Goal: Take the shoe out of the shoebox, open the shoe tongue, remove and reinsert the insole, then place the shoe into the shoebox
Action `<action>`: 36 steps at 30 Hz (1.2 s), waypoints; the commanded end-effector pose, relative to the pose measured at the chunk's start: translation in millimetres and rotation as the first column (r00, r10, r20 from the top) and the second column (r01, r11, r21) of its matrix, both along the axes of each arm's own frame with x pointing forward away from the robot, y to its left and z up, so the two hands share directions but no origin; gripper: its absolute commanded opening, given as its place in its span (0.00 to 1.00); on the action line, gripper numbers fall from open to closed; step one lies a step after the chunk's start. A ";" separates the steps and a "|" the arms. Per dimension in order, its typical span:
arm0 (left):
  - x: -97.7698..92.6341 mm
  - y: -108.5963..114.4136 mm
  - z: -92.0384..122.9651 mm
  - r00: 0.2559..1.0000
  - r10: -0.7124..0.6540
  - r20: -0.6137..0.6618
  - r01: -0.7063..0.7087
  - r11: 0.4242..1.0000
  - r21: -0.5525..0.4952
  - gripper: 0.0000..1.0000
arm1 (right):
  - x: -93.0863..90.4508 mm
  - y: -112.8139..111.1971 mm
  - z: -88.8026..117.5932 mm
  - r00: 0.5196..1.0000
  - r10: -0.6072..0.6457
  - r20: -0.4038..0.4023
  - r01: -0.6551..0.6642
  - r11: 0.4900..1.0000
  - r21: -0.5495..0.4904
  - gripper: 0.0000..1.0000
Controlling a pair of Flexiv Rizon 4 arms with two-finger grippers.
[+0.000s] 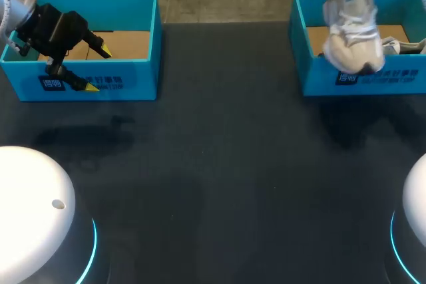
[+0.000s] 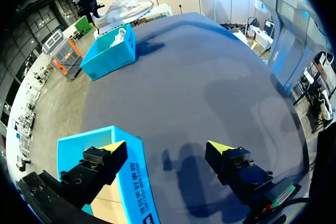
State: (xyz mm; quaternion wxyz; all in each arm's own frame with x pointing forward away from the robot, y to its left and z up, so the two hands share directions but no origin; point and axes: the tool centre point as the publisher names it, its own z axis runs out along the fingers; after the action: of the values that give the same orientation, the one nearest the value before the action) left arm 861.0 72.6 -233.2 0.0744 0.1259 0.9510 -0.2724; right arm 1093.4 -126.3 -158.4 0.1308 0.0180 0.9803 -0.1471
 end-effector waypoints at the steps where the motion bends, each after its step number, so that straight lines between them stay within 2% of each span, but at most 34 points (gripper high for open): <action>1: 0.5 -0.3 0.3 1.000 0.000 -0.001 0.000 1.000 0.004 1.00 | 36.8 -43.2 1.3 0.999 -0.021 -0.042 0.023 0.998 0.056 0.00; 6: 0.5 -0.3 0.3 1.000 0.000 -0.001 0.000 1.000 0.004 1.00 | 62.6 -78.0 -2.7 0.995 -0.082 -0.061 0.085 0.995 0.051 0.00; 16: 0.5 -0.3 0.3 1.000 0.000 -0.001 0.000 1.000 0.004 1.00 | 97.4 -120.6 -6.9 0.970 -0.238 -0.050 0.241 0.969 0.059 0.00; 23: 0.5 -0.3 0.3 1.000 0.000 -0.001 0.000 1.000 0.004 1.00 | 98.9 -145.1 -7.4 0.909 -0.416 -0.009 0.414 0.902 0.120 0.00; 26: 0.5 -0.3 0.3 1.000 0.000 -0.001 0.000 1.000 0.004 1.00 | 96.9 -147.7 -7.7 0.900 -0.436 -0.001 0.432 0.891 0.141 0.00; 31: 0.5 -0.3 0.3 1.000 0.000 -0.001 0.000 1.000 0.004 1.00 | 91.9 -150.8 -8.7 0.843 -0.537 0.025 0.532 0.839 0.112 0.00; 35: 0.5 -0.3 0.3 1.000 0.000 -0.001 0.000 1.000 0.004 1.00 | 91.6 -148.0 -16.3 0.824 -0.566 0.017 0.563 0.822 0.088 0.00; 36: 0.5 -0.3 0.3 1.000 0.000 -0.001 0.000 1.000 0.004 1.00 | 91.7 -144.6 -20.3 0.838 -0.545 0.008 0.544 0.837 0.067 0.00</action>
State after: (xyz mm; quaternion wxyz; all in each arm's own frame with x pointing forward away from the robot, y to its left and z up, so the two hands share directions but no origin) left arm 861.0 72.6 -233.2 0.0744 0.1259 0.9510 -0.2724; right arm 1180.3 -277.0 -174.9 0.1034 0.3126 0.9346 -0.1346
